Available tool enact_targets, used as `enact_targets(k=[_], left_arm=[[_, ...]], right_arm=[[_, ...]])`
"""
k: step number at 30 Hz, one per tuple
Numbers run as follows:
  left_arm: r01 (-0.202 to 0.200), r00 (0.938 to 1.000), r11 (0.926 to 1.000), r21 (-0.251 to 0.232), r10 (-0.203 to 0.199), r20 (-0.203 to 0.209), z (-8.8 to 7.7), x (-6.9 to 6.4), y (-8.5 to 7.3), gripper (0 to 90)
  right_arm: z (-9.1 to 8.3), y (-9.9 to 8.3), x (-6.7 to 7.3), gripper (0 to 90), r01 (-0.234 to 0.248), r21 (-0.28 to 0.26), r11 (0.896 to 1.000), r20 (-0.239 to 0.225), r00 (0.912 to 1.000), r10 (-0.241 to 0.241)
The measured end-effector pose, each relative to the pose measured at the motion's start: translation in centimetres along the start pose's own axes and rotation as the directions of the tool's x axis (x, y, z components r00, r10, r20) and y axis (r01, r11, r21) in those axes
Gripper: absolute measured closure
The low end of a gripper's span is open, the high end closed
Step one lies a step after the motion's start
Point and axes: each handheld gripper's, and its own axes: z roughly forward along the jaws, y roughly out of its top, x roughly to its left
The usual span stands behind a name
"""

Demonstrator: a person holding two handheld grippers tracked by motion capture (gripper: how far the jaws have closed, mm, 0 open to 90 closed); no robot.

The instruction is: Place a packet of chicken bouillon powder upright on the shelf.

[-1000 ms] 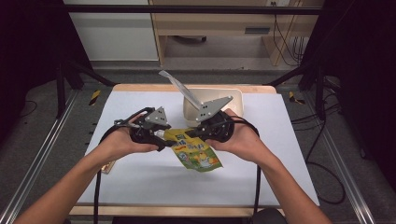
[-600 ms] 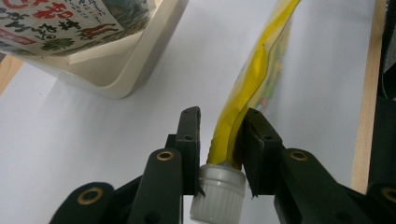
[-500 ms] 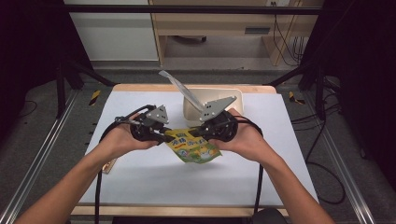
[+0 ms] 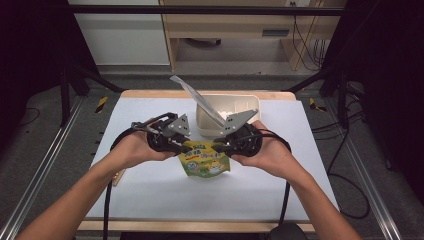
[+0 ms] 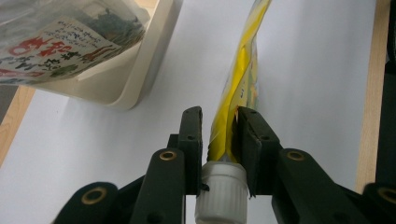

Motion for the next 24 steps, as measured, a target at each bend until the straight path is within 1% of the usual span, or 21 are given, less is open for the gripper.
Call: enact_targets(k=[1, 2, 3, 5, 6, 7, 9, 12, 13, 17, 19, 23, 24], left_arm=[[-0.003, 1.0000, 1.0000, -0.001, 0.003, 0.001, 0.0, -0.1, 0.1, 71.4], [-0.005, 1.0000, 1.0000, -0.001, 0.005, 0.002, 0.1, -0.1, 0.2, 71.4], [-0.008, 1.0000, 1.0000, -0.001, 0.008, 0.003, 0.1, -0.2, 0.3, 71.4], [-0.010, 0.9999, 0.9999, -0.001, 0.010, 0.003, 0.2, -0.3, 0.5, 71.4], [-0.010, 0.9999, 0.9999, -0.004, 0.010, 0.003, 0.2, -0.4, 0.6, 71.4], [-0.013, 0.9999, 0.9999, -0.005, 0.013, 0.004, 0.2, -0.4, 0.6, 71.4], [-0.013, 0.9999, 0.9999, -0.008, 0.013, 0.005, 0.3, -0.5, 0.7, 71.5], [-0.015, 0.9999, 0.9998, -0.013, 0.015, 0.007, 0.4, -0.6, 0.8, 71.5], [-0.015, 0.9999, 0.9998, -0.016, 0.015, 0.007, 0.4, -0.6, 0.9, 71.5], [-0.018, 0.9998, 0.9997, -0.017, 0.018, 0.008, 0.4, -0.7, 1.0, 71.5], [-0.019, 0.9998, 0.9996, -0.020, 0.019, 0.007, 0.5, -0.7, 1.0, 71.6], [-0.022, 0.9997, 0.9994, -0.025, 0.023, 0.013, 0.5, -0.8, 1.1, 71.6], [-0.023, 0.9996, 0.9994, -0.026, 0.023, 0.013, 0.5, -0.8, 1.1, 71.6]], right_arm=[[-0.2, 0.1, 0.0, 65.9, 0.002, 0.009, 1.000, 0.008, 1.0000, -0.003], [-0.3, 0.2, 0.1, 59.0, 0.003, 0.024, 1.000, 0.022, 0.9997, -0.003], [-0.4, 0.3, 0.1, 54.9, 0.005, 0.035, 0.999, 0.042, 0.9991, -0.006], [-0.6, 0.6, 0.2, 49.6, 0.022, 0.061, 0.998, 0.055, 0.9982, -0.025], [-0.6, 0.8, 0.2, 45.5, 0.014, 0.077, 0.997, 0.066, 0.9976, -0.019], [-0.7, 1.0, 0.2, 45.2, 0.015, 0.094, 0.995, 0.072, 0.9972, -0.022], [-0.6, 1.2, 0.2, 42.8, 0.026, 0.120, 0.992, 0.058, 0.9978, -0.033], [-0.2, 1.5, 0.2, 43.6, 0.026, 0.142, 0.990, 0.042, 0.9986, -0.032], [0.1, 1.5, 0.2, 45.4, 0.027, 0.151, 0.988, 0.035, 0.9988, -0.033], [1.0, 1.5, 0.0, 54.0, 0.039, 0.170, 0.985, 0.014, 0.9990, -0.042], [1.6, 1.3, -0.1, 59.6, 0.035, 0.192, 0.981, 0.005, 0.9993, -0.036], [2.4, 0.9, -0.3, 68.3, 0.039, 0.198, 0.979, -0.027, 0.9990, -0.035], [2.6, 0.9, -0.3, 70.0, 0.034, 0.197, 0.980, -0.030, 0.9991, -0.029]])
